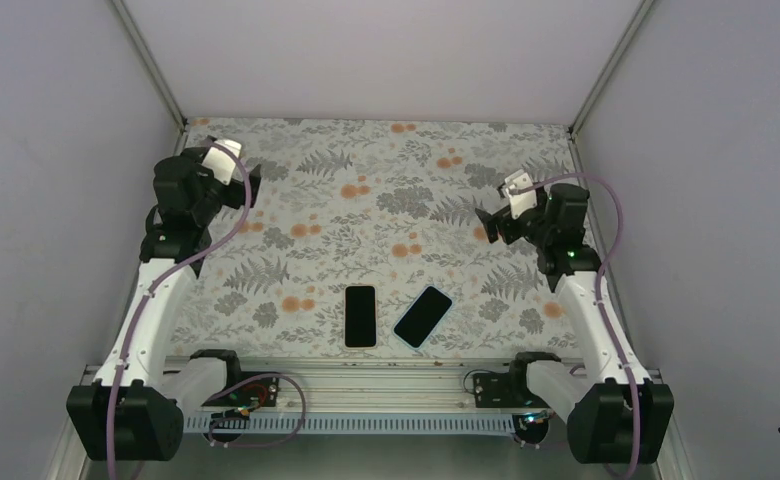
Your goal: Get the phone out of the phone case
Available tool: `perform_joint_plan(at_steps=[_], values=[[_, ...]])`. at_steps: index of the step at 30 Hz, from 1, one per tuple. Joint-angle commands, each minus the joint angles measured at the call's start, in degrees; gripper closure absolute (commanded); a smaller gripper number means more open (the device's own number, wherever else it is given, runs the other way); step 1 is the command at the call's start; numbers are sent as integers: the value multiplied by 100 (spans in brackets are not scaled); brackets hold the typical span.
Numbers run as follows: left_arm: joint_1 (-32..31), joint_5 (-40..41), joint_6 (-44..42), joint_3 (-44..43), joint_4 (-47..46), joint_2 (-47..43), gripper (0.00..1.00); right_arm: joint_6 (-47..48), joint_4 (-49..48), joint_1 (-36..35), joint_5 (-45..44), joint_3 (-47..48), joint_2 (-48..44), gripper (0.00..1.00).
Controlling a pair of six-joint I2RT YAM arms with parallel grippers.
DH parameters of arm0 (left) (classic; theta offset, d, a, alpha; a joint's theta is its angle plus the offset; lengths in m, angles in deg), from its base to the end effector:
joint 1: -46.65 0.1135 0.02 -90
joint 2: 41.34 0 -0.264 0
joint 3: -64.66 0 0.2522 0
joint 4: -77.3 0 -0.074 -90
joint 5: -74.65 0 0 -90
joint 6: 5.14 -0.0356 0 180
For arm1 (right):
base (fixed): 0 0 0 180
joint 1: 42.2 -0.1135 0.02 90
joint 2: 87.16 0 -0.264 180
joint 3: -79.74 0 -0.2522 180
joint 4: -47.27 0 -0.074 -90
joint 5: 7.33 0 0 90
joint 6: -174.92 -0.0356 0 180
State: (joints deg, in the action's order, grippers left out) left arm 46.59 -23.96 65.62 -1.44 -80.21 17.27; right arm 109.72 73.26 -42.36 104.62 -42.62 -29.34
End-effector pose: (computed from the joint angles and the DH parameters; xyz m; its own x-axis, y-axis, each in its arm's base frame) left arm 0.2380 -0.0056 0.3435 -0.1964 0.3260 -0.9247 0.2228 0.9333 0.2817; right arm 0.2276 0.0139 0.2890 -0.2586 -0.3898 -0.8839 -0.4919 0.8406 -0.2268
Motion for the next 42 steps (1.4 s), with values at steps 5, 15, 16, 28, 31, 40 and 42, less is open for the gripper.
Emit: perform_joint_plan(at_steps=[5,15,16,28,31,40,42], values=[[51,467,-30,-150,813,-75,0,917,1725,72,4,402,25,0],[59,157,-524,-77,747,1,0,2720,5142,-423,-148,576,345,97],[58,-33,-640,-97,808,33,0,2695,5243,-616,-198,448,347,97],[60,-966,-1105,-384,1384,551,0,2254,5062,-2383,-782,-58,1093,97],[57,-890,-1095,-354,1354,579,0,2054,4762,-2635,-998,-83,1653,97],[58,-670,-1332,-230,1447,542,0,1844,4088,-2981,-933,64,2468,97],[60,-628,-1387,-218,1475,571,0,1794,3932,-3017,-962,70,2680,97]])
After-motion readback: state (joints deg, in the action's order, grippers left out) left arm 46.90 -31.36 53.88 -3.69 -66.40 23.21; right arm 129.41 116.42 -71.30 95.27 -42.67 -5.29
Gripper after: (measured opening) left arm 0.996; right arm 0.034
